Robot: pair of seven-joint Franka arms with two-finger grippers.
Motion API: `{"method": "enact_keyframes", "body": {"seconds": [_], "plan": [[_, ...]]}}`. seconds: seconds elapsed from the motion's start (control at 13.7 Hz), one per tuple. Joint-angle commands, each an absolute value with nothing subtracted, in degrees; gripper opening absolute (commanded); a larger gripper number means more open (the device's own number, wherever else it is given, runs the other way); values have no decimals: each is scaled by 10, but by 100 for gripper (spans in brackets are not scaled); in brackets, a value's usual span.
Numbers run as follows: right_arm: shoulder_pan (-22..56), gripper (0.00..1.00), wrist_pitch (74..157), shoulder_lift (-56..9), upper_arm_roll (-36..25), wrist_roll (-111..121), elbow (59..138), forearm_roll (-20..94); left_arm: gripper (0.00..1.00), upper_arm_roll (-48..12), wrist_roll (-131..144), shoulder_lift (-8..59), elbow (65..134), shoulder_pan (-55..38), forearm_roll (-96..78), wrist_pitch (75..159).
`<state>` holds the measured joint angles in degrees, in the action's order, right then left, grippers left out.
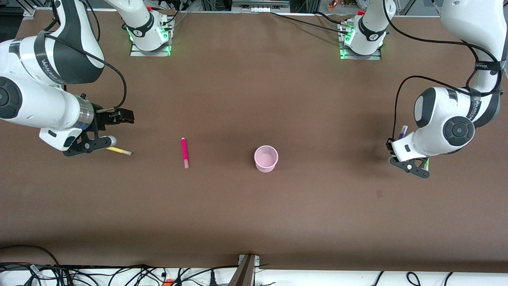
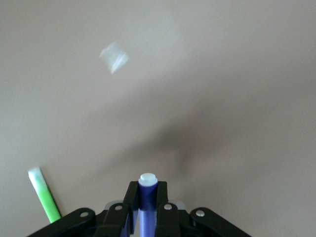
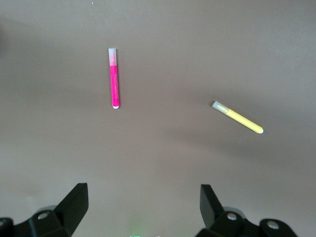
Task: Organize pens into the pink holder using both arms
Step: 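Carry the marker to the cup while the right gripper reaches the pink marker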
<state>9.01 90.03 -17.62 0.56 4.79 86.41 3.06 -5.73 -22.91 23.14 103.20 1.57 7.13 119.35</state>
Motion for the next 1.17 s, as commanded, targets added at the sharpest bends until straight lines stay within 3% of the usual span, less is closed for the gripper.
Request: {"method": "enact_keyframes", "body": {"seconds": [0.0, 0.44, 0.8, 1.09], "plan": [[104, 100, 928, -169, 6, 29, 898, 40, 0, -109, -304, 243, 974, 18, 19, 1174], [135, 100, 1028, -177, 10, 19, 985, 61, 0, -171, -404, 305, 909, 13, -282, 1194], [175, 98, 1139, -232, 9, -32, 1027, 79, 0, -217, -642, 349, 885, -3, -475, 1211], [185, 94, 1224, -239, 9, -35, 1081, 79, 0, -219, -769, 380, 847, -45, -518, 1294]]}}
